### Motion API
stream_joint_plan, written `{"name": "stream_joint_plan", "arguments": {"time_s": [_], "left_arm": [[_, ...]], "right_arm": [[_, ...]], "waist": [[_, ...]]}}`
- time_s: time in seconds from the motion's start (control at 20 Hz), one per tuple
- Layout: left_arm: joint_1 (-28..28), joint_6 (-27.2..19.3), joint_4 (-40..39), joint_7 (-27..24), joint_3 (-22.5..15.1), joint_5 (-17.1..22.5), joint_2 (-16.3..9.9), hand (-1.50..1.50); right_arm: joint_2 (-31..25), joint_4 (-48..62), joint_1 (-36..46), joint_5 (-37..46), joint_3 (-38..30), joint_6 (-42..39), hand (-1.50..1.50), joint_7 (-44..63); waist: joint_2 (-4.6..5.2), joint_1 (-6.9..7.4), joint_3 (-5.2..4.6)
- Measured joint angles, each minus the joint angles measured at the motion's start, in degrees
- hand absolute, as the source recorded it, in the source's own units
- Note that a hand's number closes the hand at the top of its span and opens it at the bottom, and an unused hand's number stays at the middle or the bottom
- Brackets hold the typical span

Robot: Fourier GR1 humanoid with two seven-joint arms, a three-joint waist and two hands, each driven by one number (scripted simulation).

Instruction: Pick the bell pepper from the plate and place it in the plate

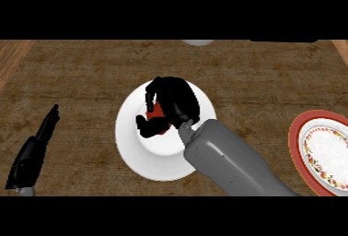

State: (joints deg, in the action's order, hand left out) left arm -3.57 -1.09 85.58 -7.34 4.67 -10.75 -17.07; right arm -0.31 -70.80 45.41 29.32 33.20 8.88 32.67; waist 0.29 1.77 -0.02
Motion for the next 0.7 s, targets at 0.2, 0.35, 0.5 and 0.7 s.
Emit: {"name": "stream_joint_plan", "arguments": {"time_s": [0.2, 0.35, 0.5, 0.7], "left_arm": [[0.6, 0.7, -0.2, 0.3, 0.8, 0.4, -0.2, 0.0], [-0.8, 0.6, 0.4, -0.5, 0.8, -0.1, 0.0, 0.0], [-0.9, 0.5, 0.2, -0.5, 0.9, -0.5, 0.3, 0.0], [-1.4, 1.0, -0.4, -1.1, 1.7, 0.0, 0.0, 0.0]], "right_arm": [[0.2, 7.5, 3.0, -5.2, 2.6, 6.3, -1.5, 0.9], [0.2, 11.4, 4.1, -8.9, 4.9, 11.8, -1.5, -1.8], [0.3, 12.0, 4.1, -11.6, 3.9, 16.4, -1.5, -5.5], [0.1, 9.8, 3.2, -13.6, 0.8, 23.1, -1.5, -7.4]], "waist": [[0.01, 0.07, 0.0], [0.01, 0.21, 0.01], [-0.01, -0.04, 0.02], [-0.15, -0.63, 0.02]]}}
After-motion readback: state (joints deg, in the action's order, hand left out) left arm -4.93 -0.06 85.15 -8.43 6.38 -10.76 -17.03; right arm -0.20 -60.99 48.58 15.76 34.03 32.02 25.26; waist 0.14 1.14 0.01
